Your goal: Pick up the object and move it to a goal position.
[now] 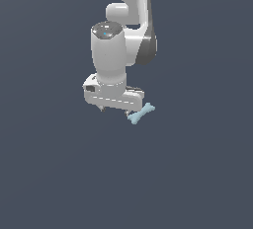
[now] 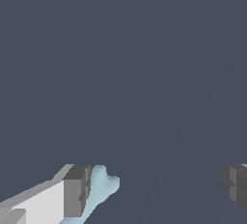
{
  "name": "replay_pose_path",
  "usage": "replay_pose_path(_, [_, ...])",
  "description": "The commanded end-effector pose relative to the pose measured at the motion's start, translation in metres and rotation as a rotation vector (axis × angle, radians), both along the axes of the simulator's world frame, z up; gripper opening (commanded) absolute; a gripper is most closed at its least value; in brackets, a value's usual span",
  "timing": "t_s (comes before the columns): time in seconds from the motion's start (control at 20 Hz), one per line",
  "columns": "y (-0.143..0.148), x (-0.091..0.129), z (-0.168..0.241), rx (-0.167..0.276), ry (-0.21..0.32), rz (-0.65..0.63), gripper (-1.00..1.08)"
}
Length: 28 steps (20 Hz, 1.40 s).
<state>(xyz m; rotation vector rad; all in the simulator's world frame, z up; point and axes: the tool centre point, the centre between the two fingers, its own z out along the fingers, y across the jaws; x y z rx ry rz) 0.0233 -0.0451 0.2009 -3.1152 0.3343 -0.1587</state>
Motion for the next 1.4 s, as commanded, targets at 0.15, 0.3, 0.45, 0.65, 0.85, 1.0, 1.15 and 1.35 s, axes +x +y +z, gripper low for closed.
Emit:
replay_pose_path(0.15, [0.021, -0.011, -0.020, 0.014, 0.013, -0.085, 1.00])
replay_pose_path(0.3, [0.034, -0.019, -0.034, 0.022, 0.022, -0.143, 1.00])
replay_pose_path(0.45, [0.048, -0.028, -0.047, 0.029, 0.031, -0.202, 1.00])
replay_pose_path(0.65, [0.064, -0.042, -0.064, 0.036, 0.044, -0.281, 1.00])
replay_pose_path(0.85, [0.080, -0.056, -0.080, 0.041, 0.056, -0.361, 1.00])
replay_pose_path(1.0, [0.091, -0.067, -0.092, 0.043, 0.065, -0.421, 1.00])
replay_pose_path(1.15, [0.101, -0.079, -0.104, 0.044, 0.073, -0.481, 1.00])
replay_pose_path(1.35, [0.112, -0.094, -0.117, 0.044, 0.082, -0.550, 1.00])
